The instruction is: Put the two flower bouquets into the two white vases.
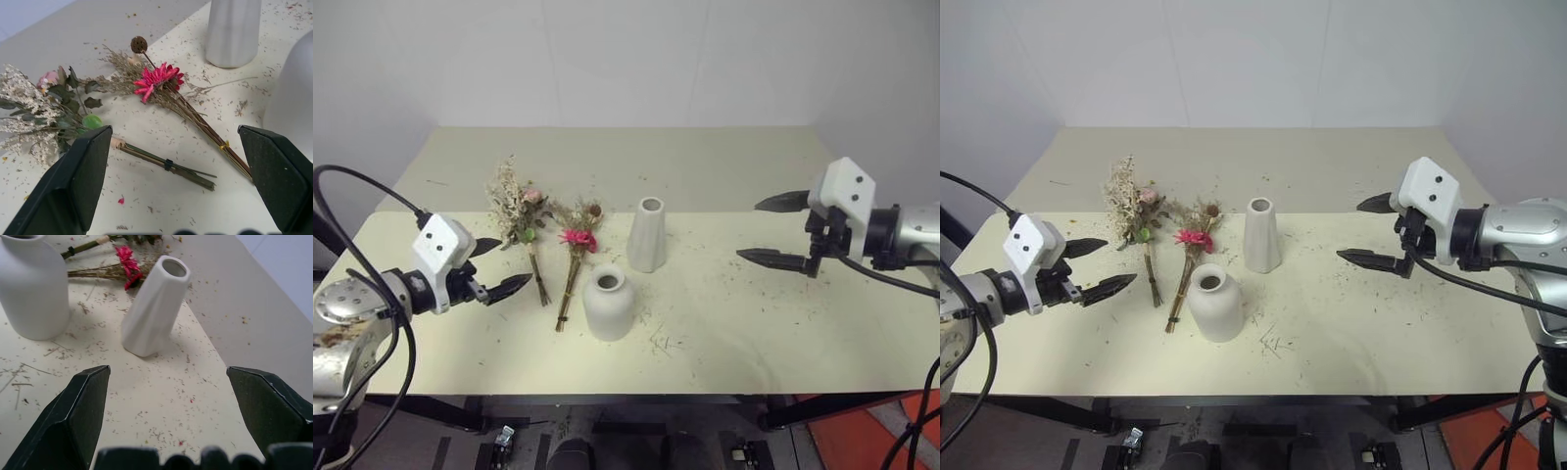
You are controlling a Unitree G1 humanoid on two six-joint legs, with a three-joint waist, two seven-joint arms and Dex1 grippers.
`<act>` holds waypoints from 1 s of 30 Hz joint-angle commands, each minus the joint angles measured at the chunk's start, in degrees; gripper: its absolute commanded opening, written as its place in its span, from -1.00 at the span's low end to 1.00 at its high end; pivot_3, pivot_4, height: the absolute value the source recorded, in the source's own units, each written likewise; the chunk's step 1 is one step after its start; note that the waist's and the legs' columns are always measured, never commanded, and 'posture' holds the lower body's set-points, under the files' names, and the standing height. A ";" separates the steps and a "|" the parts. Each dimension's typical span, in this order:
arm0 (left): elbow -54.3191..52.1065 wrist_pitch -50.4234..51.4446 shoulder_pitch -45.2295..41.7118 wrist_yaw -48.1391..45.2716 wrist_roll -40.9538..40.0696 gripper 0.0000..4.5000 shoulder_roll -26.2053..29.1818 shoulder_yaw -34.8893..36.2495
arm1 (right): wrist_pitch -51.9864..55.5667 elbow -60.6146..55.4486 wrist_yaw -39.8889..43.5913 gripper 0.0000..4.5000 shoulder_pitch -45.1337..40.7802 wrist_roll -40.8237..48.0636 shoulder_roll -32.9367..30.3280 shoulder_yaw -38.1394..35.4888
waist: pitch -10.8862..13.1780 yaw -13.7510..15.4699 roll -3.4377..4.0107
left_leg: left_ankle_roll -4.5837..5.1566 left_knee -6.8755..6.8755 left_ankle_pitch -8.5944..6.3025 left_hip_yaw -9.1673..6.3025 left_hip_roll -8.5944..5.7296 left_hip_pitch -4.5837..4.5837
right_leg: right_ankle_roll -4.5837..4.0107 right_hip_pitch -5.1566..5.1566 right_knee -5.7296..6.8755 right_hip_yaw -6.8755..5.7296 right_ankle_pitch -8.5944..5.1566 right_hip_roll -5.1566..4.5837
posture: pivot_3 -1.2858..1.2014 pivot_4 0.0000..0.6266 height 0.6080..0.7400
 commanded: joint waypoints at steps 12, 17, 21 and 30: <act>-1.01 4.23 -7.13 11.08 2.19 0.99 -4.64 -1.25 | -1.61 -1.50 -0.22 1.00 -1.01 0.57 0.59 -2.16 | 0.00 0.19 0.00 | 0.00 0.00 0.00 -0.02 -0.02 0.00 | 0.00 0.03 0.00 -0.01 0.00 -0.03 | 0.03 -0.52 1.00; -0.29 28.34 -21.24 30.10 5.10 0.99 -14.33 -4.56 | -0.98 -2.62 -0.47 1.00 -4.16 0.83 2.95 0.39 | 0.00 0.23 -0.01 | 0.00 0.13 0.00 -0.13 -0.06 -0.01 | 0.02 0.13 0.05 -0.09 0.04 -0.03 | 0.03 -0.52 1.00; 3.25 43.14 -29.56 36.84 7.43 0.99 -19.77 -7.18 | 0.07 -3.24 0.10 1.00 -9.47 1.22 5.51 3.22 | 0.00 -0.32 -0.01 | -0.01 0.12 0.00 -0.15 -0.08 -0.02 | 0.03 0.09 0.06 -0.05 0.04 0.01 | 0.03 -0.52 1.00; 18.98 50.15 -40.76 48.24 15.54 0.99 -29.32 -3.18 | -0.89 0.49 3.06 1.00 -21.97 -0.08 10.47 8.56 | 0.00 -0.09 -0.02 | -0.06 0.06 0.04 -0.19 -0.09 -0.09 | 0.01 0.01 0.07 -0.09 0.05 0.00 | 0.03 -0.52 1.00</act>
